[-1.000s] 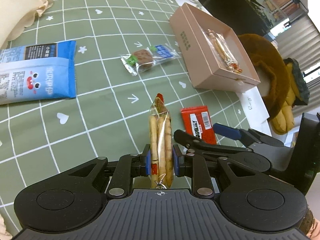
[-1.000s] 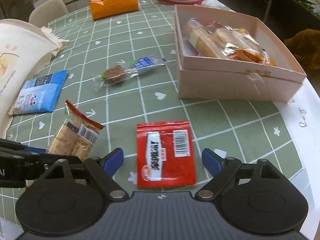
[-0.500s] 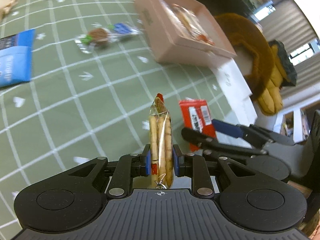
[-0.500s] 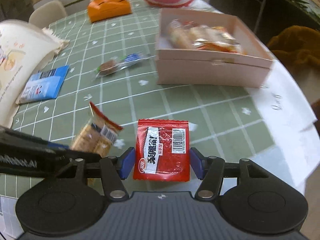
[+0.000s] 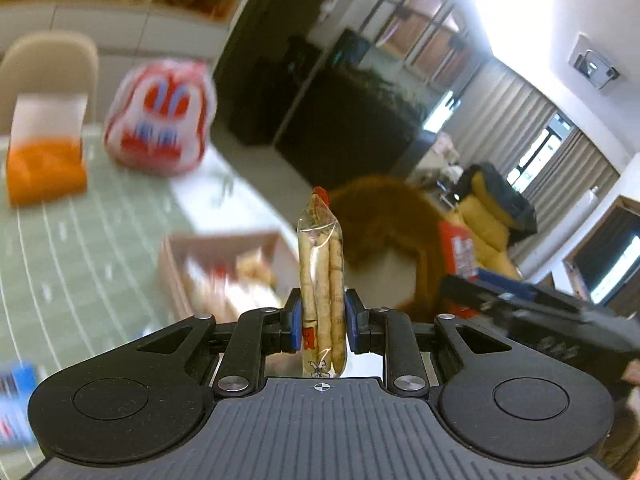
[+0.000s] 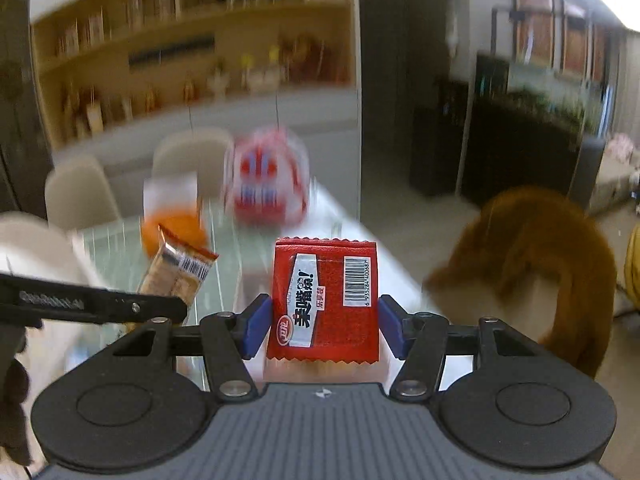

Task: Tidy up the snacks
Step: 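Carry the breadsticks and red sachet over the pink box and open both tools, then lower the left tool onto the blue-and-white biscuit packet and grasp it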

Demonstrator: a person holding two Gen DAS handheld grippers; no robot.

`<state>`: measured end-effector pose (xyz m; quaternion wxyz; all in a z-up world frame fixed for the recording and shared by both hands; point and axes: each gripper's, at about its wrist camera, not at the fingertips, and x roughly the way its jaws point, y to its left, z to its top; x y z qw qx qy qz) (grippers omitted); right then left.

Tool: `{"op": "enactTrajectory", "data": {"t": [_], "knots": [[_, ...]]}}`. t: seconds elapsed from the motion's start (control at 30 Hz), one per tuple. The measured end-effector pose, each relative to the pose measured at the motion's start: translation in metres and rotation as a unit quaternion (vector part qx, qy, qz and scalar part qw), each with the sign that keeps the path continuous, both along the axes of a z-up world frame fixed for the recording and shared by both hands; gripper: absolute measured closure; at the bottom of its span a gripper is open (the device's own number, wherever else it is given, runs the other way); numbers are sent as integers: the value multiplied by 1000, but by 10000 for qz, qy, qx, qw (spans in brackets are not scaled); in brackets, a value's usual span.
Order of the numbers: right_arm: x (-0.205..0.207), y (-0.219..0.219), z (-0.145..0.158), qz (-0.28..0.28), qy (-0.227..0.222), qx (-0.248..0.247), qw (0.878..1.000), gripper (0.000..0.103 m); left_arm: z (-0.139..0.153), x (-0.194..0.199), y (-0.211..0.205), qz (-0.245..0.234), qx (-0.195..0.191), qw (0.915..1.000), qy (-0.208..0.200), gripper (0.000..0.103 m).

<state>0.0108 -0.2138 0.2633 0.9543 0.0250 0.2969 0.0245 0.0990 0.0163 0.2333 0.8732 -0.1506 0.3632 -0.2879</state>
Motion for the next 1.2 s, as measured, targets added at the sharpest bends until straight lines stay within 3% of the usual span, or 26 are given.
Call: {"op": "enactTrajectory", "data": {"t": [0.1,0.2,0.37,0.6,0.7,0.83,0.9,1.0,1.1,1.2], "knots": [[16,-12,31,22,-310,36,9995,44,10,15,-7,42,-146,9999,35,78],[31,-19,41,80,-361,-51,9993,44,5,26,-16,81,-277,9994,167,78],[51,-30,27,193,-166,-117,9996,44,-26,50,-31,188,-313,9975,602,78],[85,-41,-6,281,247,48,9993,44,-79,101,-47,462,-718,9920,935,77],[102,-42,-16,385,412,120,9983,44,-107,120,-46,782,-306,9894,1188,77],[123,-38,-33,546,570,19,9969,44,-118,115,-22,833,-616,9880,1149,77],[138,-31,-44,620,725,-2,9954,44,-120,110,-6,1011,-556,9869,1131,77],[165,-19,-62,656,933,37,9935,41,-122,102,17,1149,-318,9866,1115,77],[190,-11,-75,583,1123,201,9918,27,-129,92,45,1364,40,9832,1216,77],[202,-7,-87,521,1270,318,9900,27,-137,83,76,1571,347,9773,1382,77]]}}
